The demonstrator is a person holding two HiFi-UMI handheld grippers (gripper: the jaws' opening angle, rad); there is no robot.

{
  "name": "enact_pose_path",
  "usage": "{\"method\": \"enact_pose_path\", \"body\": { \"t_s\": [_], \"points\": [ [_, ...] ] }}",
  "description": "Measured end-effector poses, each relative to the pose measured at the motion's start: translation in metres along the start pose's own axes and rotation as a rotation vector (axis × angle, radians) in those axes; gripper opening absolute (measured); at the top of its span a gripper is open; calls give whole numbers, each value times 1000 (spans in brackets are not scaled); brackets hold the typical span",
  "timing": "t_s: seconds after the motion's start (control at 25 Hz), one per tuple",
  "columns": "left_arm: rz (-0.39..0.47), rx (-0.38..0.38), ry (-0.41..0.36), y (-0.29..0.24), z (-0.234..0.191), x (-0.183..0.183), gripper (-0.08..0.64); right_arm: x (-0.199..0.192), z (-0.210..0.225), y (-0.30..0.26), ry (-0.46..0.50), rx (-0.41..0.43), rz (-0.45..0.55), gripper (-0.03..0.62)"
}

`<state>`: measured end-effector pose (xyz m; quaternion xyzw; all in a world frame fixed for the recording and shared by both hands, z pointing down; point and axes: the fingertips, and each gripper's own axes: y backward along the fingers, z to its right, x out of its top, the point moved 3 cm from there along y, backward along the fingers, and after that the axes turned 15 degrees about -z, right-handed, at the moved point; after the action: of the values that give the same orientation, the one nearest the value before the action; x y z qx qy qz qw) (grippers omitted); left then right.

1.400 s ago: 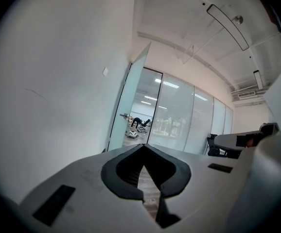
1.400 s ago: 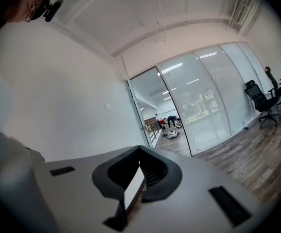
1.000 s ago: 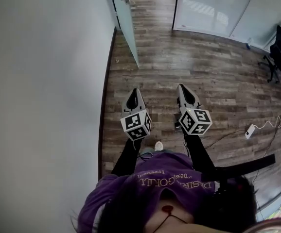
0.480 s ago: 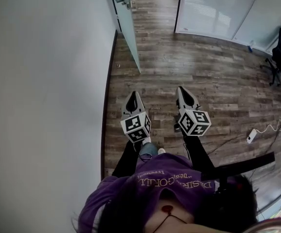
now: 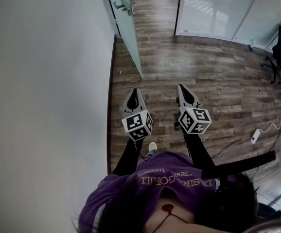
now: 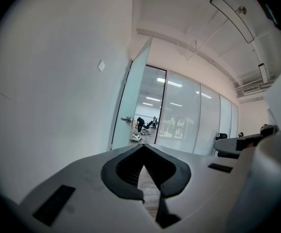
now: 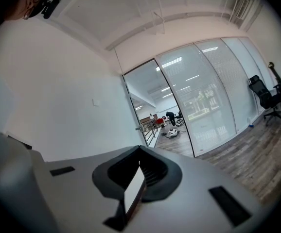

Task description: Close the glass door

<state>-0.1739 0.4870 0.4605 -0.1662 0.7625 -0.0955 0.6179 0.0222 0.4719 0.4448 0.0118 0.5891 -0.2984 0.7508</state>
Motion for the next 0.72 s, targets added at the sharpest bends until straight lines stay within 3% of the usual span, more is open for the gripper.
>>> {"method": "enact_pose_path", "body": {
  "t_s": [0.44, 0.72],
  "points": [
    [-43, -23, 9, -48, -16, -1, 2, -2, 11, -37, -10, -39, -12, -2],
    [-31, -2, 1, -91, -9, 18, 1, 27, 37, -74, -4, -8, -4, -2]
  ]
}}
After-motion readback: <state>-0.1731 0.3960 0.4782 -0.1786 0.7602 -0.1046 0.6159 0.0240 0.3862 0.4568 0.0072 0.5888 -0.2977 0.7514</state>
